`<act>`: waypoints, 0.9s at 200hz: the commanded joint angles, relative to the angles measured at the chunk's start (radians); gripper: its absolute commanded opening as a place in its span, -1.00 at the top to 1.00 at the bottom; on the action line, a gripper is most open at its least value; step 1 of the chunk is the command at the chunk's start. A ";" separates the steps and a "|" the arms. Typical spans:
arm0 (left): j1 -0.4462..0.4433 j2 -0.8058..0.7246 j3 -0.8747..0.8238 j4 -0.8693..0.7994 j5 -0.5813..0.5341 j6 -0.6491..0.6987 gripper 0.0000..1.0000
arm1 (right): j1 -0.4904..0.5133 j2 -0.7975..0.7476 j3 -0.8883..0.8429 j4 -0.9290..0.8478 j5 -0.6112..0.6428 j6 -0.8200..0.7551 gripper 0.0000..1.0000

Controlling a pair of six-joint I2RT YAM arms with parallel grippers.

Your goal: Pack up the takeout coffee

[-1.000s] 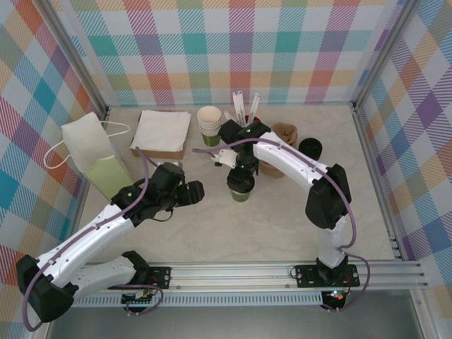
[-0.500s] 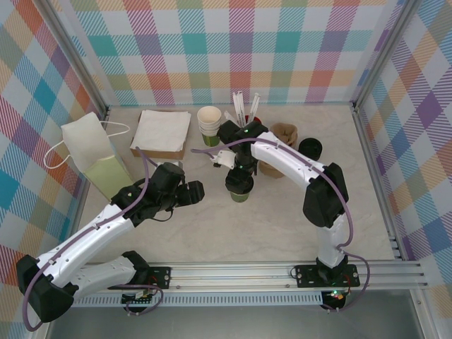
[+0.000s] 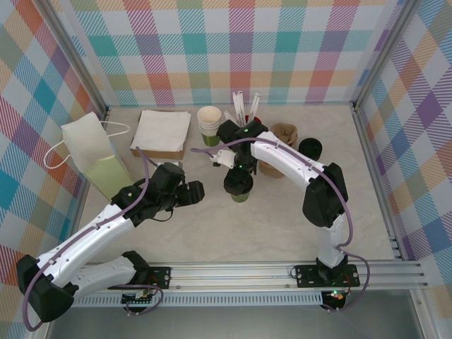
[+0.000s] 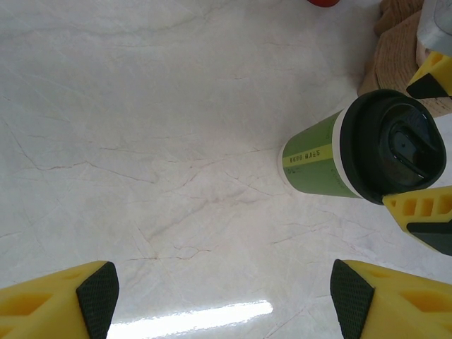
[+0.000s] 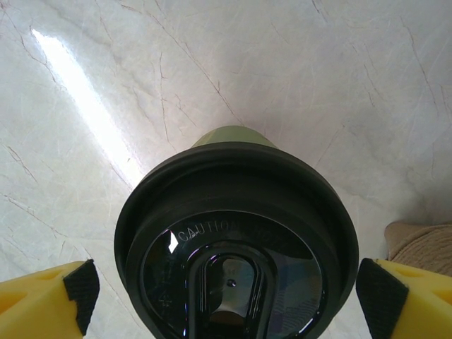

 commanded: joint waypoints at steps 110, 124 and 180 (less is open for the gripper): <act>0.002 -0.011 -0.058 0.092 0.071 -0.066 -0.80 | -0.008 -0.122 0.025 0.004 -0.009 0.097 -0.99; 0.001 -0.007 -0.065 0.119 0.091 -0.079 -0.81 | -0.020 -0.157 0.002 0.025 -0.018 0.125 -0.99; 0.005 0.039 -0.069 0.221 0.182 -0.120 -0.82 | -0.099 -0.300 -0.134 0.114 -0.046 0.245 -0.99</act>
